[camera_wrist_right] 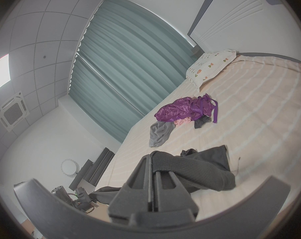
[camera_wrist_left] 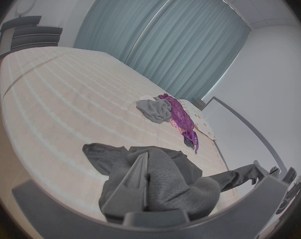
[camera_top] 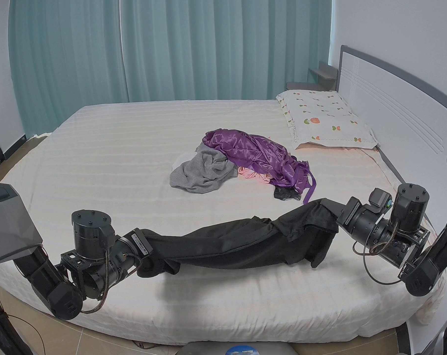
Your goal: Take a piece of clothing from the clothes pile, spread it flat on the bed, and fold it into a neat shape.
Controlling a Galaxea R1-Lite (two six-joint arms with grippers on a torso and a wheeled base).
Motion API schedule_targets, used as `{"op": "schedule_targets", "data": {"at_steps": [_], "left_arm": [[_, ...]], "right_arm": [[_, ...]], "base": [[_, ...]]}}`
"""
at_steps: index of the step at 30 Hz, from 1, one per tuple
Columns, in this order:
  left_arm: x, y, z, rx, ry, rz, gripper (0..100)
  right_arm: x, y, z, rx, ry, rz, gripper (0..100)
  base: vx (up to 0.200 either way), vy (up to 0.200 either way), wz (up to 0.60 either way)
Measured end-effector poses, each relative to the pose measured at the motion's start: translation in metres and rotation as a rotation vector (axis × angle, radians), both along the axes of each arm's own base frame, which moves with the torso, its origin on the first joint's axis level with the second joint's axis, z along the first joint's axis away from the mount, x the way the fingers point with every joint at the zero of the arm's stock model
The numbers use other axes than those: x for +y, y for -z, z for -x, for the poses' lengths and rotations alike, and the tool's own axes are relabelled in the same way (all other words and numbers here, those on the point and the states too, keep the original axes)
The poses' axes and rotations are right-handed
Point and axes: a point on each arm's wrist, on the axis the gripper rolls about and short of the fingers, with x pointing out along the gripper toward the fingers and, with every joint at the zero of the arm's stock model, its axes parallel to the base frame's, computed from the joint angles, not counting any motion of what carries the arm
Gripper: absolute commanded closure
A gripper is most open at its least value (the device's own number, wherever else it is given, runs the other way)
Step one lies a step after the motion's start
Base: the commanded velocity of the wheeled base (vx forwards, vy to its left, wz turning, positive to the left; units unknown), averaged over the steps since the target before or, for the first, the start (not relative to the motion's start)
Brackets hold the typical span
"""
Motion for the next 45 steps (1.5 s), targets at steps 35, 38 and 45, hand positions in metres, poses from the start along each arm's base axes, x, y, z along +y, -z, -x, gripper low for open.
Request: {"op": "schedule_targets", "data": {"at_steps": [35,38,45], "left_arm": [[0.001,-0.016,-0.003,-0.097,-0.034,0.109,100],[0.001,-0.017,-0.003,-0.099,-0.034,0.109,100],[0.001,-0.017,-0.003,-0.1,-0.033,0.108,100]], "right_arm": [[-0.001,-0.008,0.002,-0.042,0.008,-0.015,100],[-0.001,-0.007,0.001,-0.04,0.008,-0.014,100],[-0.002,-0.007,0.001,-0.04,0.013,-0.015,100]], "base": [[0.0,0.143,0.0],[0.0,0.2,0.0],[0.0,0.2,0.0]]}}
